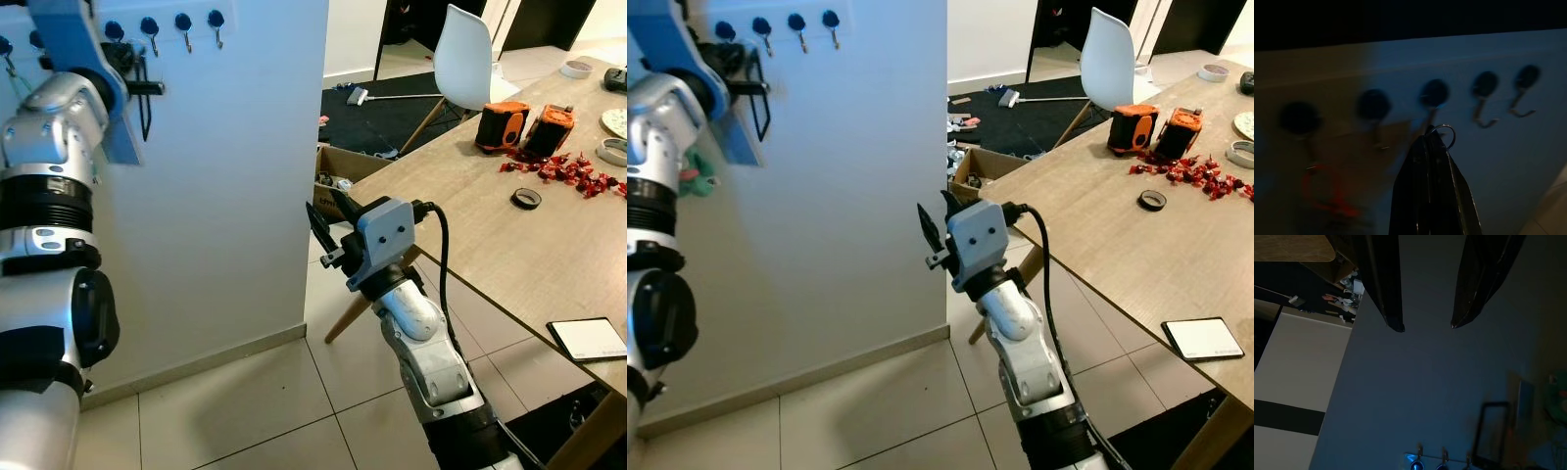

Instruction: Hang keys on a hook

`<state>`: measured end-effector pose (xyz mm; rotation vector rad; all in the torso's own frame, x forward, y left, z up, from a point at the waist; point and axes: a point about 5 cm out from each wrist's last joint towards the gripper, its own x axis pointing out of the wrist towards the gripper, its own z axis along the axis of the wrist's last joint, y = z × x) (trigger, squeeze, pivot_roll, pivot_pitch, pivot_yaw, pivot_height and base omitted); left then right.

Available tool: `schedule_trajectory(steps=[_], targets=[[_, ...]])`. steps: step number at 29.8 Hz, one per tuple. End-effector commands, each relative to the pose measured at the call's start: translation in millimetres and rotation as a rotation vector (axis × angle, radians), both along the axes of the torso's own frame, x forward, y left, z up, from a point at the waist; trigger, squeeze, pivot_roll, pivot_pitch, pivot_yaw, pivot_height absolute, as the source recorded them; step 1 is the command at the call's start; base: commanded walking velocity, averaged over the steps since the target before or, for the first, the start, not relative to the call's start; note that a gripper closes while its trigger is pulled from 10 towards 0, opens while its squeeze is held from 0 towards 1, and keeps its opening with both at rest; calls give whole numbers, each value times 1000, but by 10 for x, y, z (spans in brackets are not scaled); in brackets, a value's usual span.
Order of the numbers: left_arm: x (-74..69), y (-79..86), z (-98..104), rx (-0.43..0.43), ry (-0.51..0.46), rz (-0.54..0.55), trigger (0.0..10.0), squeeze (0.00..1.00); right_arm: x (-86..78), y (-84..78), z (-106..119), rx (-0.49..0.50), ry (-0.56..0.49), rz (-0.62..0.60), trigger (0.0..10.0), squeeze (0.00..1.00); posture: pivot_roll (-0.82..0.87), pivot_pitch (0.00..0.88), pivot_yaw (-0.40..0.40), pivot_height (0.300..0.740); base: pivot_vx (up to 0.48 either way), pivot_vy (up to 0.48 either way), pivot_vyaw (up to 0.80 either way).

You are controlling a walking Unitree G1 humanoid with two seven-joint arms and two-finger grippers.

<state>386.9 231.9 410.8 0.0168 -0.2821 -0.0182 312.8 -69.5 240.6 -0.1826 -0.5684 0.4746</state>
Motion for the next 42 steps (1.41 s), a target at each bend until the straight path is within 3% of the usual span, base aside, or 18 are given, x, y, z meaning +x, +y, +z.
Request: schedule_trajectory(steps=[1, 7, 18, 25, 42], targets=[[-23, -62, 87, 16, -35, -10, 10000, 0, 4, 13, -37, 2, 10, 6, 10000, 0, 45, 223, 46, 740, 0, 0, 0], [12, -201, -17, 88, -14, -36, 10000, 0, 8, 12, -30, 3, 7, 1, 10000, 0, 44, 221, 49, 740, 0, 0, 0], [65, -138, -69, 90, -7, 28, 10000, 0, 4, 11, -31, 2, 6, 3, 10000, 0, 41, 220, 49, 740, 0, 0, 0], [124, -65, -249, 116, 43, 83, 10000, 0, -9, 1, -38, 0, 6, 1, 10000, 0, 32, 216, 48, 740, 0, 0, 0], [90, -86, -33, 95, -37, 75, 10000, 0, -9, 19, -32, -5, 5, 12, 10000, 0, 33, 216, 39, 740, 0, 0, 0]])
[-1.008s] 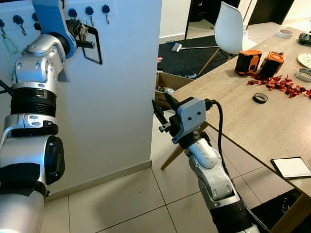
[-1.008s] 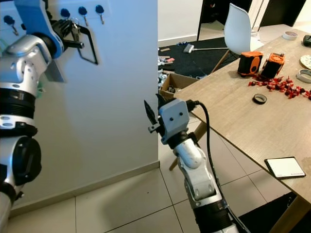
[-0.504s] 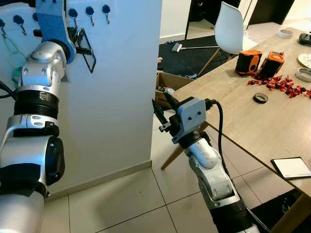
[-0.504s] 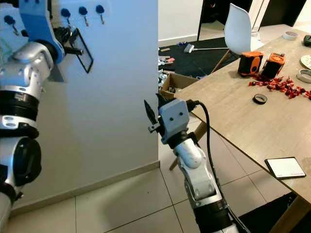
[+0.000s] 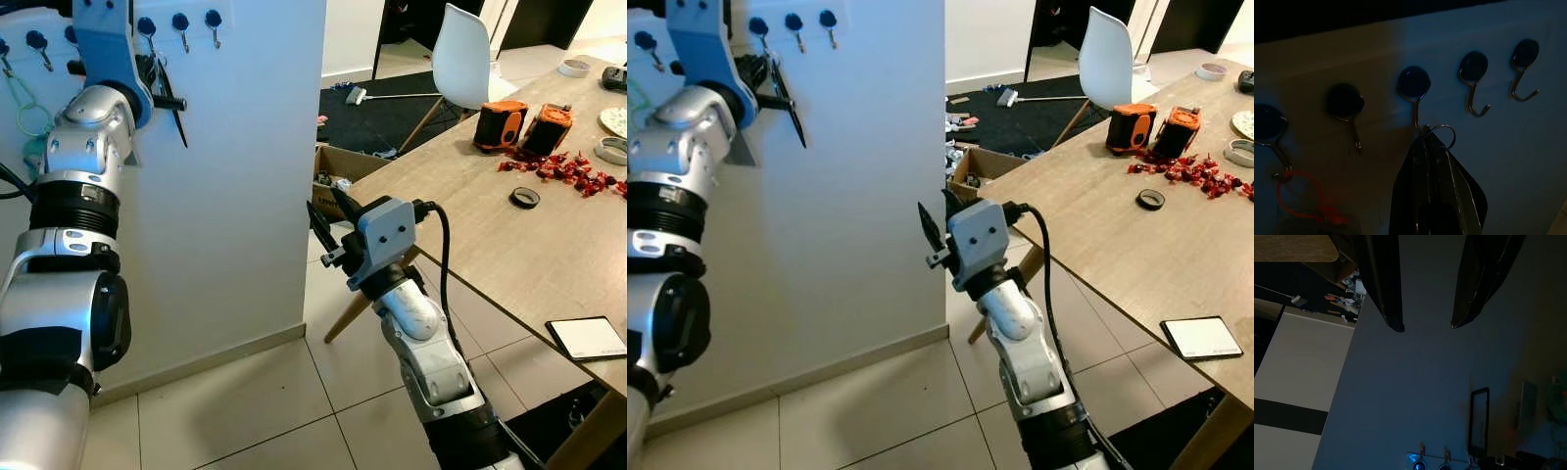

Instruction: Hang keys on a hook

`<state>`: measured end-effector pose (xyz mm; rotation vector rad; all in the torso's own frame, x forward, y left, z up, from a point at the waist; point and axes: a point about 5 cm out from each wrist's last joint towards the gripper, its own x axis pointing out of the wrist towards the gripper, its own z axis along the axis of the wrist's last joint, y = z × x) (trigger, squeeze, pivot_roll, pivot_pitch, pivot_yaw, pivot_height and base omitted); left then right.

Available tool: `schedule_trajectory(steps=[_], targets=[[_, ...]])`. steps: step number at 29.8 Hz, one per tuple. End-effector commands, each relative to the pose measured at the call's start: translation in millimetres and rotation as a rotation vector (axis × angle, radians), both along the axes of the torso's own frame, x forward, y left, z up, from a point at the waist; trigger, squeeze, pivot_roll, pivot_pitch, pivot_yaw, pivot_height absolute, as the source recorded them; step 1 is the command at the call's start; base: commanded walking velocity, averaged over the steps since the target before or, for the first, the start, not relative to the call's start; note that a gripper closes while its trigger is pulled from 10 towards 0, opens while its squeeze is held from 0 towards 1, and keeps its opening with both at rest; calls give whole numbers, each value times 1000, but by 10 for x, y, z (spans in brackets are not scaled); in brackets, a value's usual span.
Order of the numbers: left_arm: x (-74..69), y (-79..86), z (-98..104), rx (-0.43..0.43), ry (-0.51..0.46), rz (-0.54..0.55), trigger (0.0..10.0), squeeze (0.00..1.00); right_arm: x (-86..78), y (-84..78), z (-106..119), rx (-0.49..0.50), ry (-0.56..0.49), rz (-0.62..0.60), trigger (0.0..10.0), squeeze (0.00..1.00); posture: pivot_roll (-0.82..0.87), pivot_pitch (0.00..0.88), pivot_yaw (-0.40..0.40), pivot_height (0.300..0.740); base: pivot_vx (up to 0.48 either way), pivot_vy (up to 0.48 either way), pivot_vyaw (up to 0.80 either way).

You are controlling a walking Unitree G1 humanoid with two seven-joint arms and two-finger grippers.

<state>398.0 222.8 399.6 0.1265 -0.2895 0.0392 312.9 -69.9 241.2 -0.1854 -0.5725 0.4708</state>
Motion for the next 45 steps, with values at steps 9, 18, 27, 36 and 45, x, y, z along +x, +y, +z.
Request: schedule_trajectory(steps=[9, 18, 27, 36, 45], targets=[[15, 5, 63, 4, -29, 22, 10000, 0, -6, 26, -37, -5, 11, 17, 10000, 0, 32, 220, 41, 740, 0, 0, 0], [61, 53, -10, 6, -7, 66, 10000, 0, -8, 18, -40, -5, 12, 12, 10000, 0, 27, 225, 46, 740, 0, 0, 0], [39, 64, 118, -11, -49, 71, 10000, 0, -22, 1, -45, -3, 13, 3, 10000, 0, 23, 229, 52, 740, 0, 0, 0], [2, 16, 225, 15, -89, 50, 10000, 0, -18, 11, -47, -1, 15, 8, 10000, 0, 35, 233, 44, 740, 0, 0, 0], [55, -6, 122, 28, -61, 62, 10000, 0, -18, 21, -43, -2, 15, 14, 10000, 0, 29, 237, 42, 740, 0, 0, 0]])
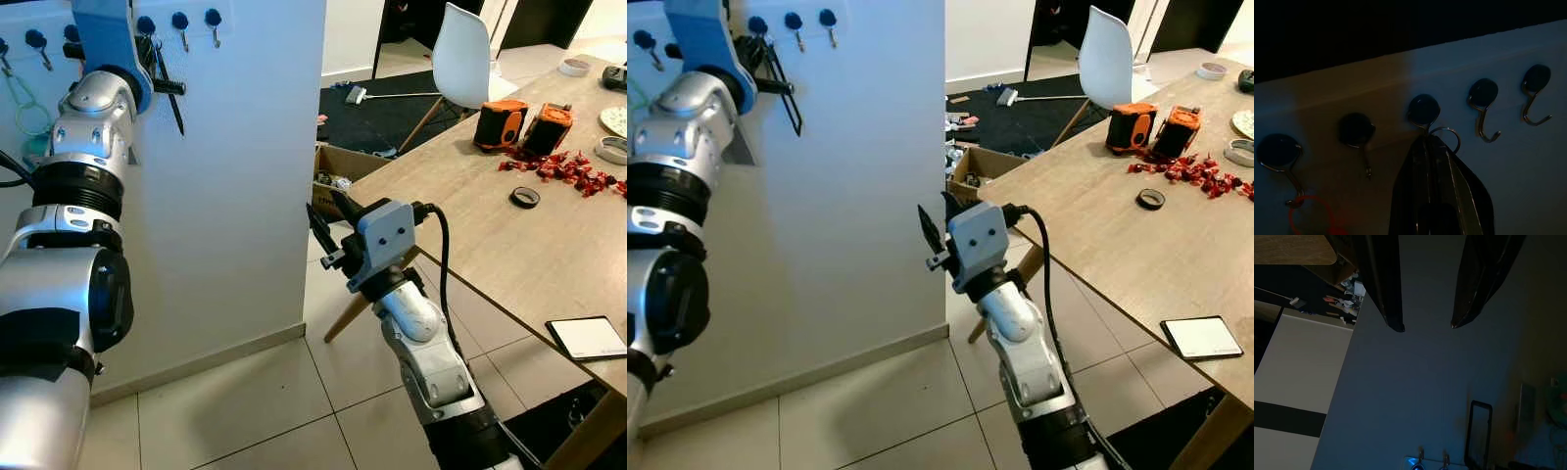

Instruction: Hang keys on a hook

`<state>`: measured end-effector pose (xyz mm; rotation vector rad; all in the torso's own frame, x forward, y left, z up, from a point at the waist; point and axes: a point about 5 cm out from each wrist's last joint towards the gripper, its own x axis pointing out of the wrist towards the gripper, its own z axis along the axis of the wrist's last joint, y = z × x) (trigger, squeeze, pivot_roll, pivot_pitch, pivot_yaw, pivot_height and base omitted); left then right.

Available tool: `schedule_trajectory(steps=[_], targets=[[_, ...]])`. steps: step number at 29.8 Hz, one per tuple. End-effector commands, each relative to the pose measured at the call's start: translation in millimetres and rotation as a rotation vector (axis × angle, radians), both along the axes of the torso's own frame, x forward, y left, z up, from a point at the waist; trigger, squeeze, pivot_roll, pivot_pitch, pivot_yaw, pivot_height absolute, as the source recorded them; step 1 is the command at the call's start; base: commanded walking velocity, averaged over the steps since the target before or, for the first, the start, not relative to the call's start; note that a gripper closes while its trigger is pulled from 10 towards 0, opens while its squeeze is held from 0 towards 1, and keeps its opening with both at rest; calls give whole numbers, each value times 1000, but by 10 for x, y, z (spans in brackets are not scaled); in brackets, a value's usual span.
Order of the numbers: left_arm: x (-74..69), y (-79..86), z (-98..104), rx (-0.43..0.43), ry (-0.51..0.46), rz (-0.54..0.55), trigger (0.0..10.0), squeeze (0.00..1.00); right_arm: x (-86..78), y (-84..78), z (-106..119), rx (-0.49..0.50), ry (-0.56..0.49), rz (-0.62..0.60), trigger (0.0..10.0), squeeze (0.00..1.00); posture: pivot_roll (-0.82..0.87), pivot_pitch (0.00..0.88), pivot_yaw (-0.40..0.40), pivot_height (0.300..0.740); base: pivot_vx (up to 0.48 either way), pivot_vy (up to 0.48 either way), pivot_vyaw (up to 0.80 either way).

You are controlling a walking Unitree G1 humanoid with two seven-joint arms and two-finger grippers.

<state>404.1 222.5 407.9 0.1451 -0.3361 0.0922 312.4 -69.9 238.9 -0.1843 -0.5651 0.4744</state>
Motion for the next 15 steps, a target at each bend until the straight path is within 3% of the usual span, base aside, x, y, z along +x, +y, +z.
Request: schedule_trajectory(steps=[1, 15], targets=[[8, -3, 15, 12, -2, 17, 10000, 0, -15, 18, -21, -1, 8, 10, 10000, 0, 26, 240, 43, 740, 0, 0, 0], [67, -30, -106, 12, 40, 43, 10000, 0, -27, 4, -27, -2, 11, 3, 10000, 0, 19, 246, 46, 740, 0, 0, 0]])
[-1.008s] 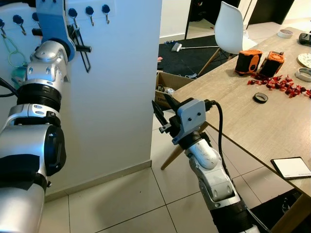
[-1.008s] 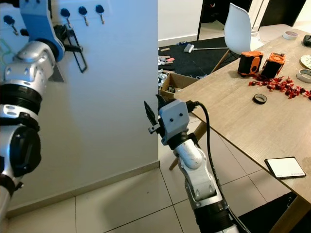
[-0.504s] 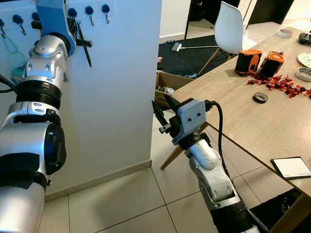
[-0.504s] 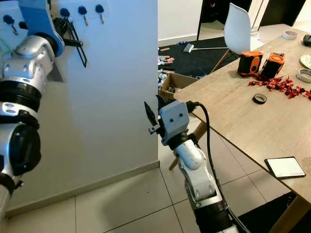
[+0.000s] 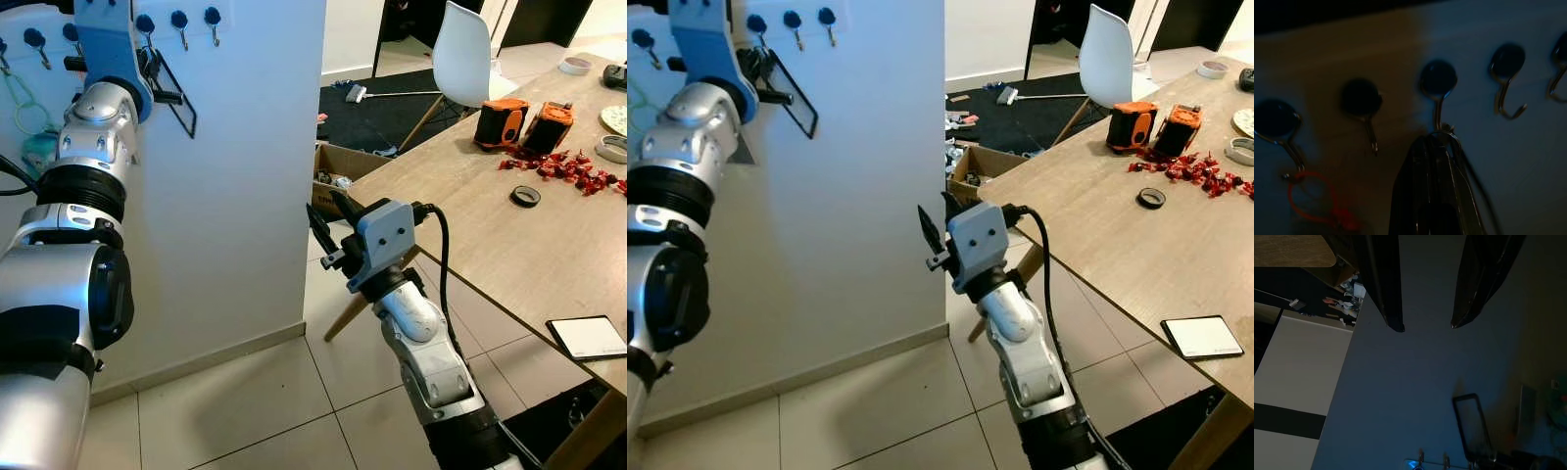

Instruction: Hang keys on a hook

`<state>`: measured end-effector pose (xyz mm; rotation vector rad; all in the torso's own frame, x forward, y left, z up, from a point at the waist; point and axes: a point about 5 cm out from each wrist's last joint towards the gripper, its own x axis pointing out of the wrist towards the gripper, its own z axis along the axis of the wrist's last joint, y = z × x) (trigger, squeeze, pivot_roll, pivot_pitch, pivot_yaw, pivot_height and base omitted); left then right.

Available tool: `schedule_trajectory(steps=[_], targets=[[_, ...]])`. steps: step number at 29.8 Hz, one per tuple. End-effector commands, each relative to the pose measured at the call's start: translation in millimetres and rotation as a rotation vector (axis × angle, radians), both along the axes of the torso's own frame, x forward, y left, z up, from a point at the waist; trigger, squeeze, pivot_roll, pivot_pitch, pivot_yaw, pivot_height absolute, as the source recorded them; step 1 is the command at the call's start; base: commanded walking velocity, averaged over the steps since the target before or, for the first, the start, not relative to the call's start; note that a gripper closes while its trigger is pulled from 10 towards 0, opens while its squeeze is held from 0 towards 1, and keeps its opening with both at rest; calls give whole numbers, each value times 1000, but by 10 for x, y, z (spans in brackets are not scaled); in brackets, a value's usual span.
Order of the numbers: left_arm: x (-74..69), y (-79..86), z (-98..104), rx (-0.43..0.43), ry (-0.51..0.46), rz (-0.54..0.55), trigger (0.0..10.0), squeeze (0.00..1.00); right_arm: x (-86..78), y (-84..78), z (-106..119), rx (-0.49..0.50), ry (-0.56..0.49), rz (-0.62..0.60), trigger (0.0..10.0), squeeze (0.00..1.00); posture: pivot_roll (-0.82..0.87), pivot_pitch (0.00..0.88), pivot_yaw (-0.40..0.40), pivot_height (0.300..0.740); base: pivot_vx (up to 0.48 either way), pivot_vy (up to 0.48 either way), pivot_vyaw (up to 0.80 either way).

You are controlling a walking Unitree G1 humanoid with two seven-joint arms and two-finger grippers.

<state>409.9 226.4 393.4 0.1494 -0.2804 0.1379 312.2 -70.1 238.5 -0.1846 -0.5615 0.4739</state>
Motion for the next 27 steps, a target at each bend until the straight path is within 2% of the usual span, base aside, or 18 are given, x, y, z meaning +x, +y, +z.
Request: schedule_trajectory(steps=[1, 10, 11, 16, 27], targets=[[8, -70, 40, 18, -12, -7, 10000, 0, -25, 6, -23, -2, 8, 4, 10000, 0, 19, 246, 46, 740, 0, 0, 0], [-13, -127, 168, 21, -54, -28, 10000, 0, -27, 9, -24, -2, 8, 5, 10000, 0, 19, 244, 47, 740, 0, 0, 0], [-40, -140, 260, 23, -90, -29, 10000, 0, -28, 13, -26, -1, 8, 6, 10000, 0, 19, 240, 48, 740, 0, 0, 0], [-62, -178, 331, 35, -121, -43, 10000, 0, -23, 15, -26, -2, 8, 7, 10000, 0, 20, 239, 46, 740, 0, 0, 0], [30, -309, 110, 89, -47, -61, 10000, 0, -14, 39, -15, -3, 6, 17, 10000, 0, 23, 235, 42, 740, 0, 0, 0]])
